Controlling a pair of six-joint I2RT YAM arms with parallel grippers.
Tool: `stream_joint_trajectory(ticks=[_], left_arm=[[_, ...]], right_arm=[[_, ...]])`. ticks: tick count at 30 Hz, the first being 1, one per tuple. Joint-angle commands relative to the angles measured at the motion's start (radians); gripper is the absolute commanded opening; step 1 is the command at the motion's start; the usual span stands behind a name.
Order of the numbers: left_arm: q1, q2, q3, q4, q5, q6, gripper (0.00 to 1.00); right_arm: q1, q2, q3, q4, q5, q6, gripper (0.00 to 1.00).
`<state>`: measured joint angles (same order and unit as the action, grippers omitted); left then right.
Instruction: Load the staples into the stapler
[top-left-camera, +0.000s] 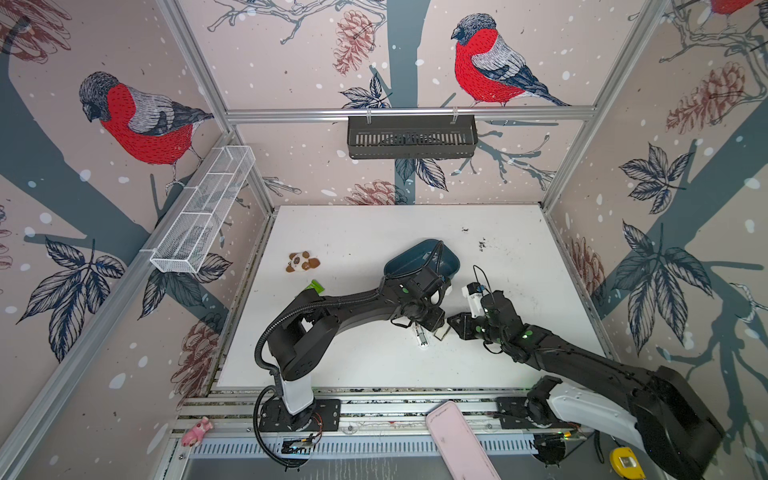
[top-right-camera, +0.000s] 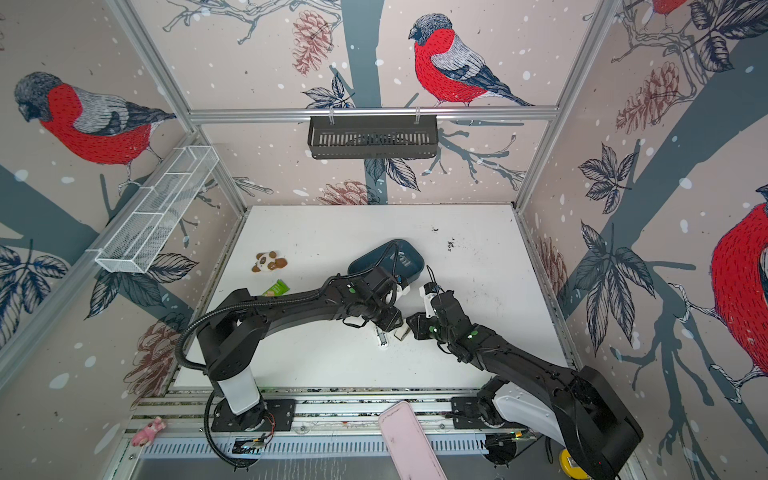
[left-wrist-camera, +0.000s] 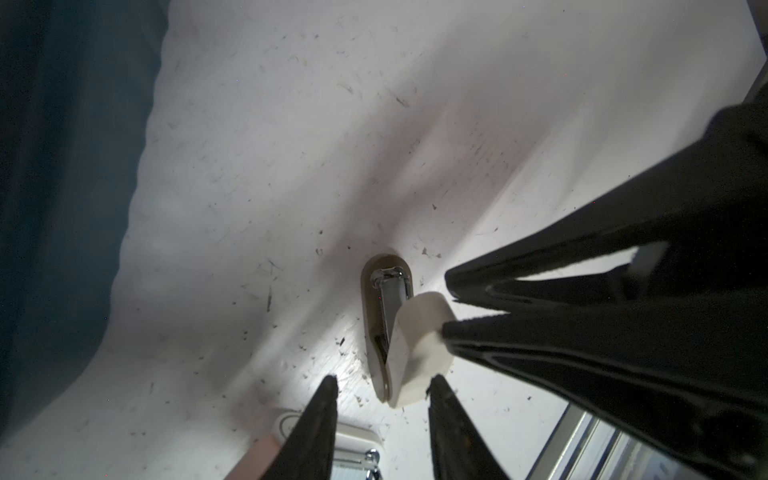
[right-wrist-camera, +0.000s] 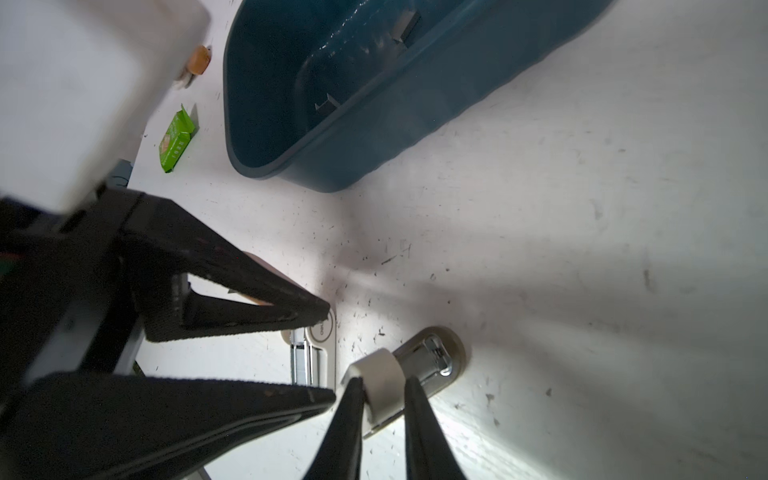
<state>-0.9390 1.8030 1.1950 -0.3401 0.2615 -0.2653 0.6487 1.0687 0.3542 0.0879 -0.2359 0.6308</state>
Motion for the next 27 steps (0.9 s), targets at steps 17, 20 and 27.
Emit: stream_joint_trajectory(ticks=[17, 20, 27], left_arm=[[0.002, 0.064, 0.031, 0.068, 0.033, -0.003, 0.29], [0.002, 0.070, 0.034, 0.063, 0.029, 0.003, 0.25], [0.003, 0.068, 0.015, 0.063, 0.027, 0.003, 0.19]], right_arm=[[-0.015, 0.069, 0.006, 0.065, -0.009, -0.029, 0.16], [-0.021, 0.082, 0.004, 0.076, -0.017, -0.029, 0.16], [-0.021, 0.090, -0.012, 0.090, -0.021, -0.023, 0.16]])
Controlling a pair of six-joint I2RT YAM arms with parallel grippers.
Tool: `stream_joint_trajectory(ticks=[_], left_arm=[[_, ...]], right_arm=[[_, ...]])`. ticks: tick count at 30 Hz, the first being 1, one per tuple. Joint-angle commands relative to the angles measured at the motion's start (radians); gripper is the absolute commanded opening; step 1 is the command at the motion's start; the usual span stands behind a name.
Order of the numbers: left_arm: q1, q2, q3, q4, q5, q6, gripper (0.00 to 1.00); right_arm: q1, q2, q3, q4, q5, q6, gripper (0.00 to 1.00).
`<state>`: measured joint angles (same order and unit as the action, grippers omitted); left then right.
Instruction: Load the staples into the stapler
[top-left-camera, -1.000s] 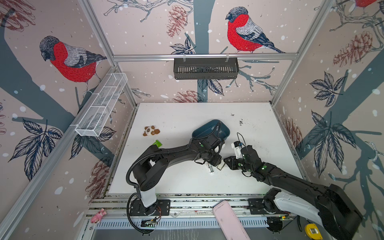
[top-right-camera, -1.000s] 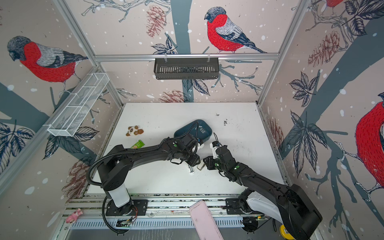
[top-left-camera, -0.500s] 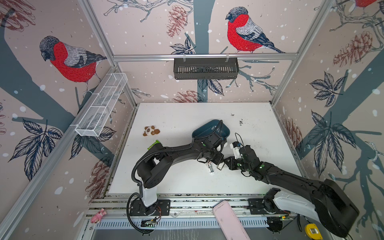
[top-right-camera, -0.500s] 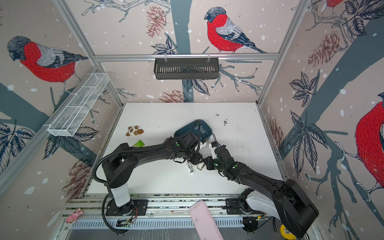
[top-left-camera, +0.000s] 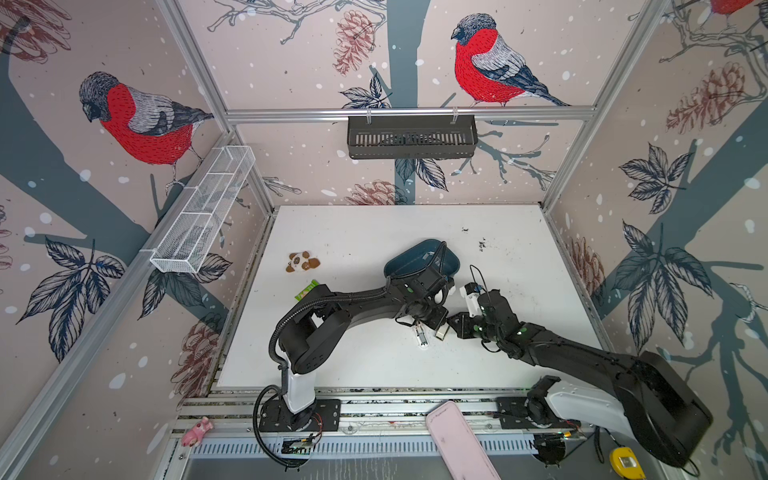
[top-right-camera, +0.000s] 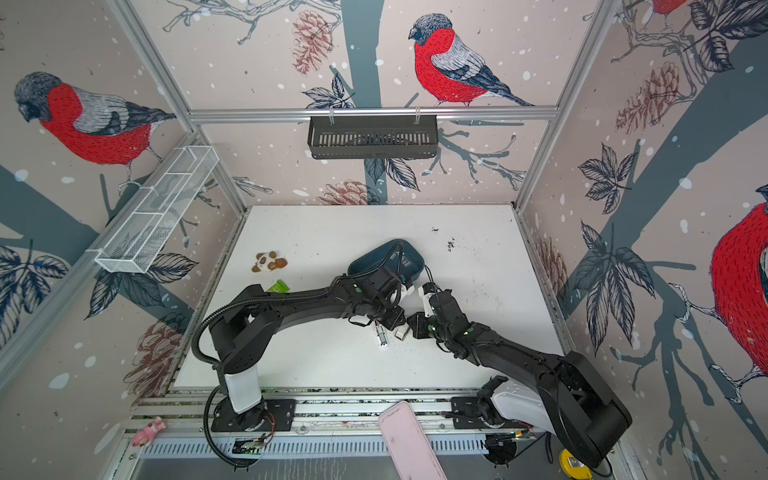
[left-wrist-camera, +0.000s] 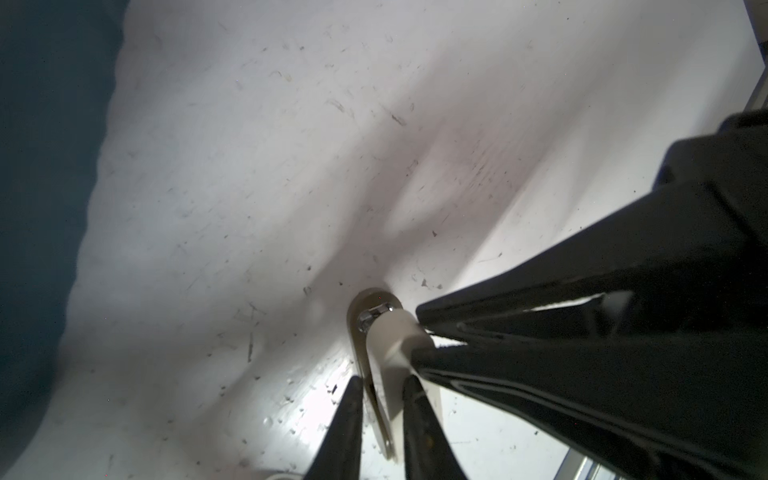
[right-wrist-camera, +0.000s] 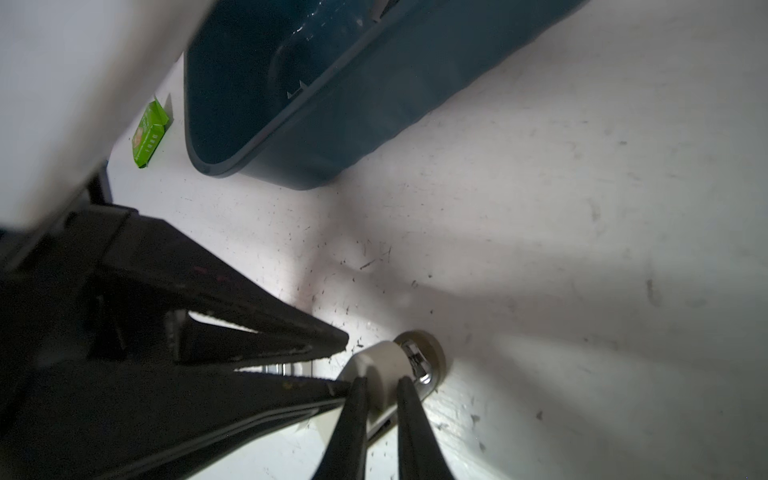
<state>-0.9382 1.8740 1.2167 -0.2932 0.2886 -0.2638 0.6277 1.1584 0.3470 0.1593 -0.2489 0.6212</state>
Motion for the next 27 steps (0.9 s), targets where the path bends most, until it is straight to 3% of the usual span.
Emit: stream_joint_trajectory(ticks=[1, 27], left_arm=[[0.003, -0.003, -0.009, 0.016, 0.001, 0.000, 0.19], [0.003, 0.020, -0.040, 0.033, 0.024, -0.011, 0.15]], right_arm=[[0.000, 0.001, -0.009, 0.020, -0.006, -0.012, 0.16], [-0.002, 0.033, -0.042, 0.048, 0.008, 0.000, 0.14]])
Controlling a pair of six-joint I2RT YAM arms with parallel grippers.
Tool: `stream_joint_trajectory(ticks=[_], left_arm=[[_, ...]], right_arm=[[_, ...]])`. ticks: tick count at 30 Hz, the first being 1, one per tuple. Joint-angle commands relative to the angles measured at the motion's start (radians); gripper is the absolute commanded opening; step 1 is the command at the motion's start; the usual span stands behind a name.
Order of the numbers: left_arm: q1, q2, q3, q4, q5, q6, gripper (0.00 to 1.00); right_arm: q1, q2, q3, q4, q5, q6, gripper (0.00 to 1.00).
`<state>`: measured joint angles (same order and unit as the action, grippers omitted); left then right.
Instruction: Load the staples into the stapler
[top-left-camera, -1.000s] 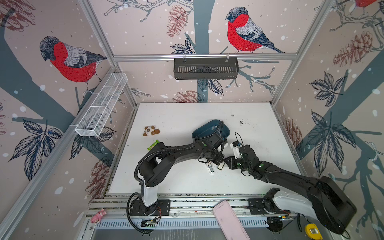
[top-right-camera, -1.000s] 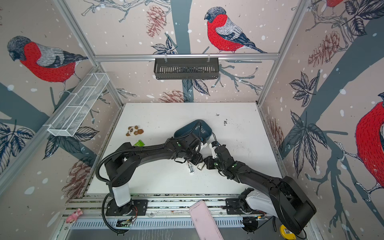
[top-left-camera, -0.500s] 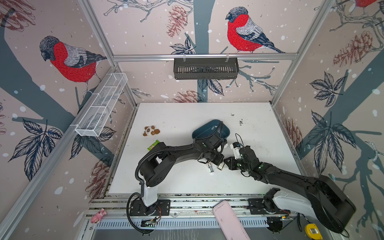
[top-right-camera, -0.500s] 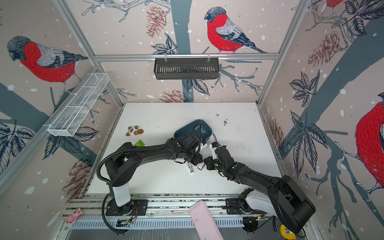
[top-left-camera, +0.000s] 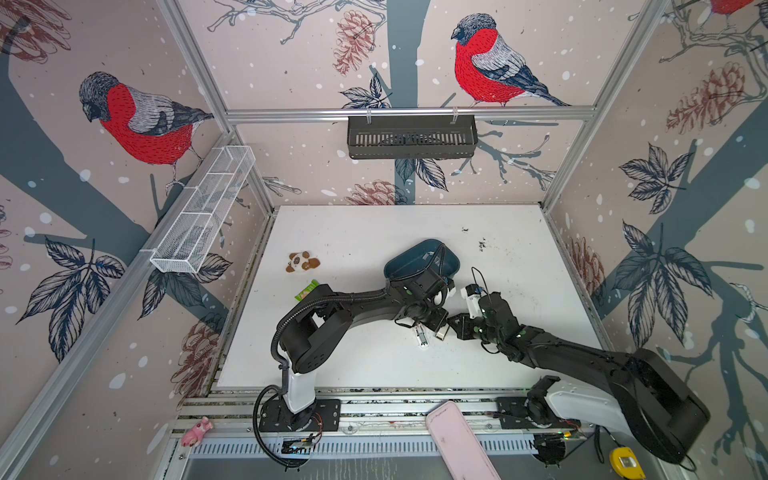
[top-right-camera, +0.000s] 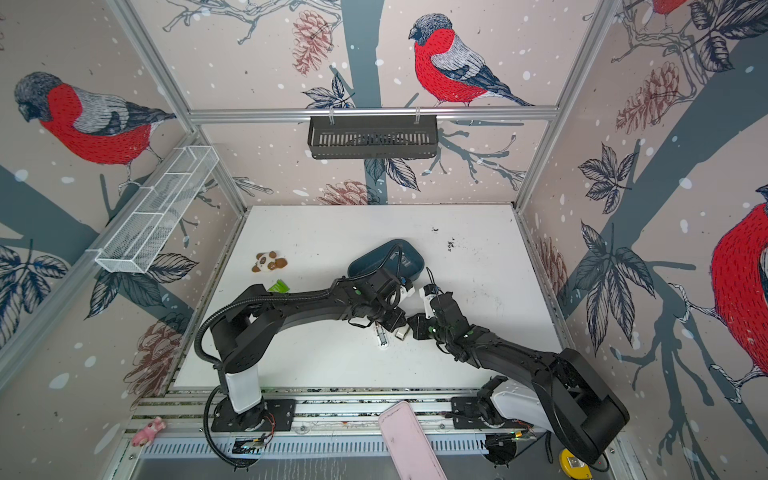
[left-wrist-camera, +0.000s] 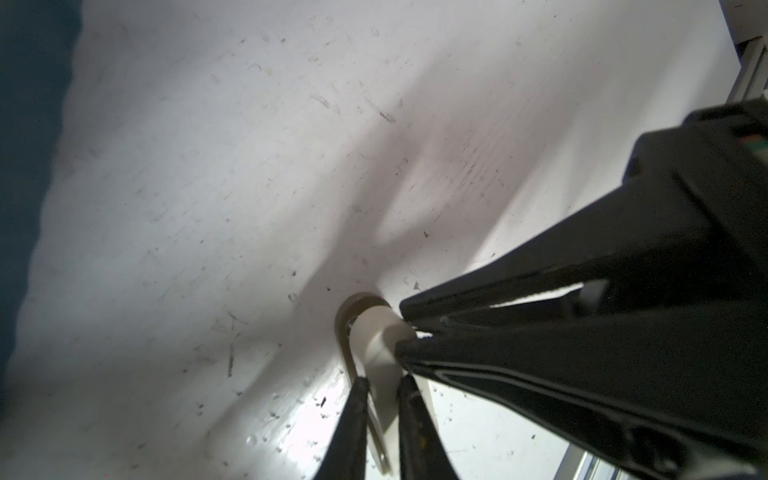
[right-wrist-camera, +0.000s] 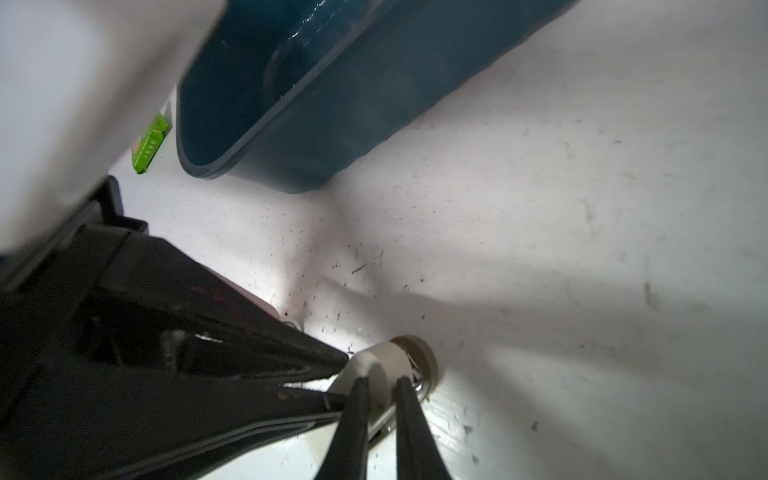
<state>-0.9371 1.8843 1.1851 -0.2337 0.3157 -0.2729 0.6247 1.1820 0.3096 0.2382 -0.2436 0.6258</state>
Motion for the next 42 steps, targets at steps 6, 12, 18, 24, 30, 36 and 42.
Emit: stream_joint_trajectory(ticks=[6, 12, 18, 24, 30, 36, 42], left_arm=[[0.002, 0.012, -0.010, -0.027, -0.004, -0.002, 0.14], [0.003, 0.011, -0.015, -0.029, -0.010, -0.006, 0.14], [0.005, -0.049, 0.015, -0.045, -0.020, 0.001, 0.18], [0.030, -0.117, 0.005, -0.043, -0.029, -0.006, 0.27], [0.098, -0.192, -0.065, -0.049, -0.049, -0.005, 0.37], [0.151, -0.241, -0.136, -0.052, -0.040, -0.022, 0.48], [0.164, -0.231, -0.164, -0.041, -0.020, -0.015, 0.56]], right_arm=[[0.001, 0.005, -0.009, -0.031, 0.004, -0.005, 0.14], [0.002, 0.005, -0.016, -0.022, -0.001, 0.000, 0.14], [0.003, -0.060, 0.035, -0.079, 0.008, -0.022, 0.15], [0.029, -0.104, 0.081, -0.134, 0.014, -0.035, 0.15], [0.104, -0.088, 0.127, -0.143, 0.027, -0.048, 0.18], [0.221, 0.020, 0.186, -0.142, 0.080, -0.038, 0.23], [0.301, 0.098, 0.176, -0.097, 0.116, 0.004, 0.27]])
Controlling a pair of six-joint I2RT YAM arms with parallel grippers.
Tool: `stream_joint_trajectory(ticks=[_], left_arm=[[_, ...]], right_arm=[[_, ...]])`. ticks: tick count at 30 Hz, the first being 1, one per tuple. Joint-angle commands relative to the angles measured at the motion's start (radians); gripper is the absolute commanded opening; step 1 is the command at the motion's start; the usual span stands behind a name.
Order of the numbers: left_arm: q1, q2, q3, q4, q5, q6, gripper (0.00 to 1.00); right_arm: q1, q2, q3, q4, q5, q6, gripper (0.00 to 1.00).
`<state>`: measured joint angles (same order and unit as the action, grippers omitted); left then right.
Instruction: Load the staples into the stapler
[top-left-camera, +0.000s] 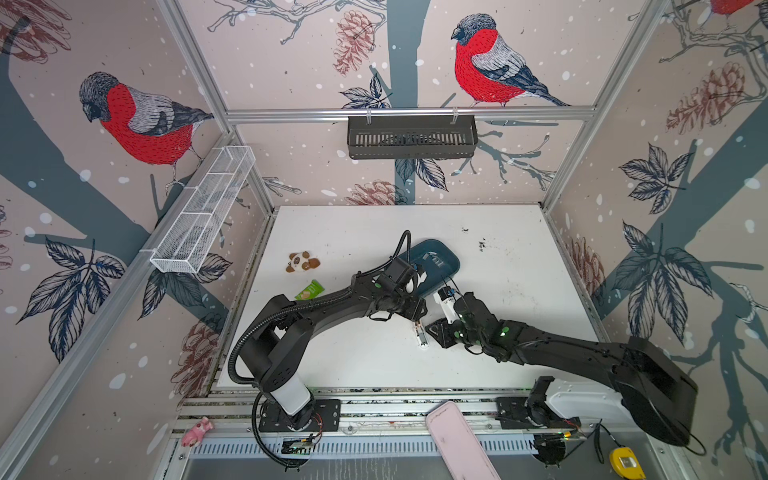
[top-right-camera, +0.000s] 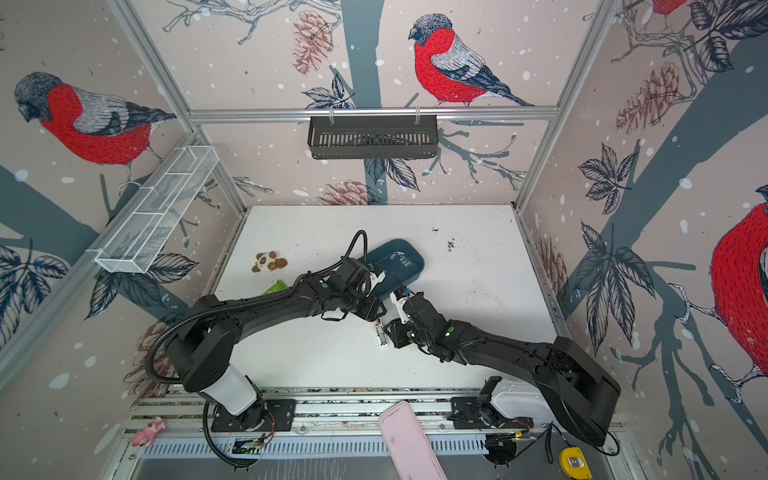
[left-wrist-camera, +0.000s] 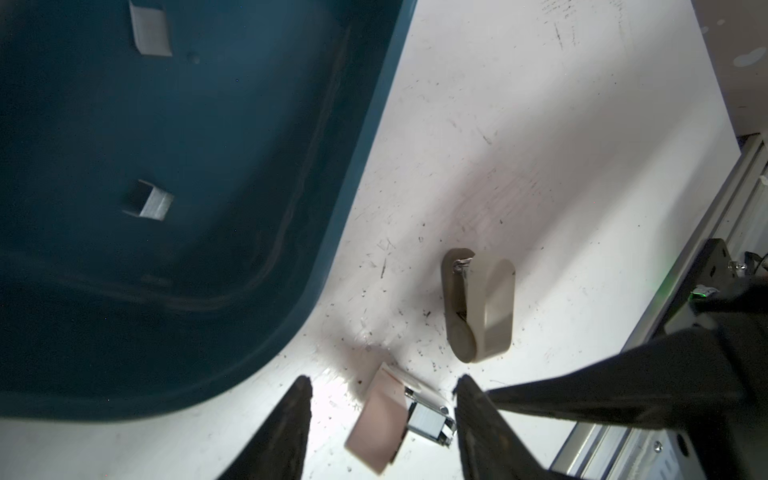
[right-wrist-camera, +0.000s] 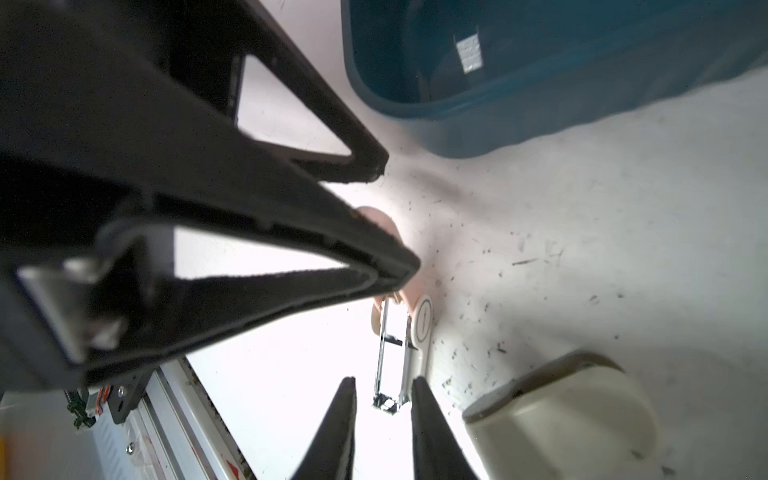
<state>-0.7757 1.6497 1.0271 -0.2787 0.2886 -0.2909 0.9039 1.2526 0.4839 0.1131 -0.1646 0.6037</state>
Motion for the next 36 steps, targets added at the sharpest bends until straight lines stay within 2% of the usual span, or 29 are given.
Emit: stream_joint_trajectory(ticks=[1, 6, 14, 24, 32, 36], left_arm=[[0.005, 0.008, -0.007, 0.006, 0.001, 0.004, 0.57], [0.012, 0.020, -0.002, 0.011, 0.005, 0.011, 0.58], [0.012, 0.021, -0.012, 0.047, 0.093, 0.020, 0.56], [0.028, 0.000, -0.054, 0.078, 0.144, 0.026, 0.45], [0.059, -0.020, -0.091, 0.124, 0.216, 0.016, 0.46], [0.062, -0.018, -0.091, 0.115, 0.263, 0.006, 0.42]], right_arm=[[0.035, 0.039, 0.004, 0.027, 0.047, 0.028, 0.30], [0.074, 0.082, 0.011, 0.016, 0.082, 0.033, 0.33], [0.149, 0.148, 0.048, -0.042, 0.205, 0.029, 0.36], [0.229, 0.242, 0.112, -0.114, 0.358, 0.026, 0.21], [0.239, 0.252, 0.130, -0.143, 0.380, 0.003, 0.18], [0.239, 0.261, 0.131, -0.148, 0.384, 0.002, 0.16]])
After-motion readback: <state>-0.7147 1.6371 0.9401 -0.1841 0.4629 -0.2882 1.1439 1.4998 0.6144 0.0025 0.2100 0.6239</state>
